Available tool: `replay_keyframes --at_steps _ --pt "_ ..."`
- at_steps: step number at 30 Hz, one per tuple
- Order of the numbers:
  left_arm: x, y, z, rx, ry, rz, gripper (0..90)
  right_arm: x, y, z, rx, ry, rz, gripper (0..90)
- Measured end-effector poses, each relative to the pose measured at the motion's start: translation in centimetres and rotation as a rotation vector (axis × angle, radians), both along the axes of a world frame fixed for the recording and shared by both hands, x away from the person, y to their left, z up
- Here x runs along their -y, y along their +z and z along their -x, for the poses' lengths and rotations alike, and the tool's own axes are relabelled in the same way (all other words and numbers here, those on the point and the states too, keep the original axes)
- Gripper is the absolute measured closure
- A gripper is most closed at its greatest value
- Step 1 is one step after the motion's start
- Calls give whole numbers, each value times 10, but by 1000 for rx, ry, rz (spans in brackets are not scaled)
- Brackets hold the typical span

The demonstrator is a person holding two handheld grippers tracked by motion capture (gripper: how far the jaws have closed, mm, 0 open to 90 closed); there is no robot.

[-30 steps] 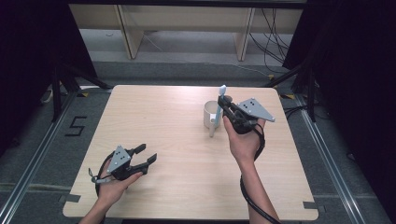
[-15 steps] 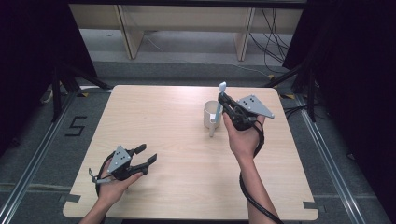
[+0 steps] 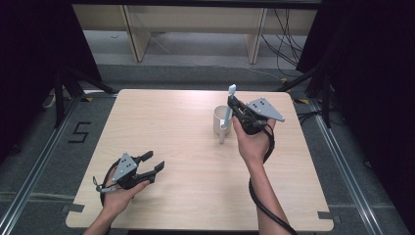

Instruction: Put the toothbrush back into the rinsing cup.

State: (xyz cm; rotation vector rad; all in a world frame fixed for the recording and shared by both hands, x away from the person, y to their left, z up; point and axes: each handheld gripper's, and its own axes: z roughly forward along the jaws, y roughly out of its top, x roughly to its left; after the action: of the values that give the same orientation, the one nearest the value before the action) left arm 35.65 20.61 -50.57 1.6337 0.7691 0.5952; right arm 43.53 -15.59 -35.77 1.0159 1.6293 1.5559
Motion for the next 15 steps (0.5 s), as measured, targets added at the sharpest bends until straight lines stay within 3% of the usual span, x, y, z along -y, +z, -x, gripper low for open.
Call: replay_keyframes --at_steps 2,4,15 --pt "0 0 0 1 0 0 384 -1 0 0 -17 -5 -7 861" --pt "0 0 0 0 0 0 384 0 -1 -2 0 -7 5 861" --pt "0 1 1 -11 5 -11 383 -3 -3 -5 -14 -4 -1 860"
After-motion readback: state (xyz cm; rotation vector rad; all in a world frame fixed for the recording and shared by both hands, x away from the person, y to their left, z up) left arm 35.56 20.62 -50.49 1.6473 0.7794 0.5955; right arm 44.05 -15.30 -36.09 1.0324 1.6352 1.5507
